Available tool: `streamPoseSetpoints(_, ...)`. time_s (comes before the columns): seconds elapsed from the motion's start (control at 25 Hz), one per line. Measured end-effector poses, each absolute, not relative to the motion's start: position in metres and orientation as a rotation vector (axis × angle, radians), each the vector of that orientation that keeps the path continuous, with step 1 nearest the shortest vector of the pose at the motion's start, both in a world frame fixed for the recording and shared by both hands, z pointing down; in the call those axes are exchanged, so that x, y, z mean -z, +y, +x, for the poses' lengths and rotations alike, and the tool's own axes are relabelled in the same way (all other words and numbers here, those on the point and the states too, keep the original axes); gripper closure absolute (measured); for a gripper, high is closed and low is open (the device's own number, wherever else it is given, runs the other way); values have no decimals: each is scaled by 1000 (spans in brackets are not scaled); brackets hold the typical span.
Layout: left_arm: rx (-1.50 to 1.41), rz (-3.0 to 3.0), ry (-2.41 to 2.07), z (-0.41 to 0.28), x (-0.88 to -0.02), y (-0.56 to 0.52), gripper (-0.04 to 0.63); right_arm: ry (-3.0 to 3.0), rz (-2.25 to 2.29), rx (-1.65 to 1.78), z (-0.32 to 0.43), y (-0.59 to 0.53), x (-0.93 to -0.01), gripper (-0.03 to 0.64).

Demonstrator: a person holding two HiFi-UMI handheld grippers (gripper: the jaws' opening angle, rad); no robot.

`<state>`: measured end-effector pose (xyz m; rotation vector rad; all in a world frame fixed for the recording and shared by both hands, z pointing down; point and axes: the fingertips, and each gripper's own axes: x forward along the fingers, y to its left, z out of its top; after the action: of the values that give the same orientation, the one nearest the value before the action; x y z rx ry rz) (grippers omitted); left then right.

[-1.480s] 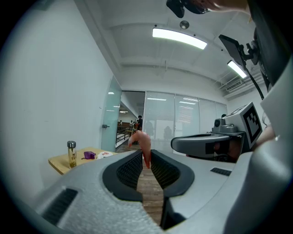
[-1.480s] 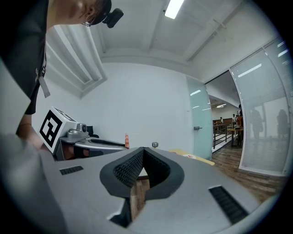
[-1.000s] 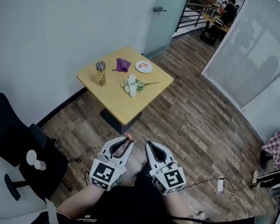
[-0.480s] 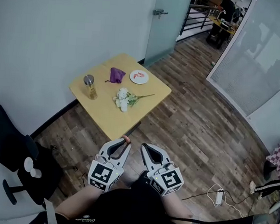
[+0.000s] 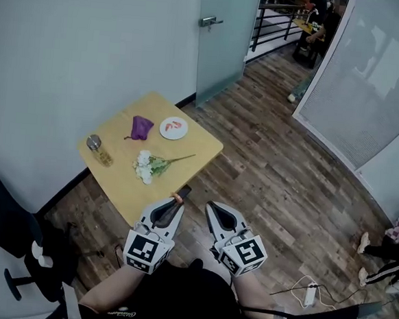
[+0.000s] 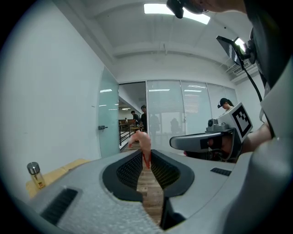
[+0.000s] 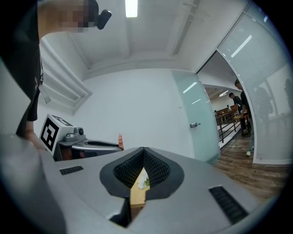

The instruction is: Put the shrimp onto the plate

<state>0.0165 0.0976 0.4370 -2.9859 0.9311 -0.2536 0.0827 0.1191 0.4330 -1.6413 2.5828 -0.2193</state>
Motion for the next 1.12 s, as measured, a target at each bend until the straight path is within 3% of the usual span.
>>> streamPoseSetpoints(0.6, 164, -3019, 961, 81, -447, 13, 540, 2645, -1643, 139, 137, 41, -431, 615)
streamPoseSetpoints(1.12, 97, -3009, 1130, 53, -441, -156, 540, 2798, -1566, 154, 113, -131, -424, 614)
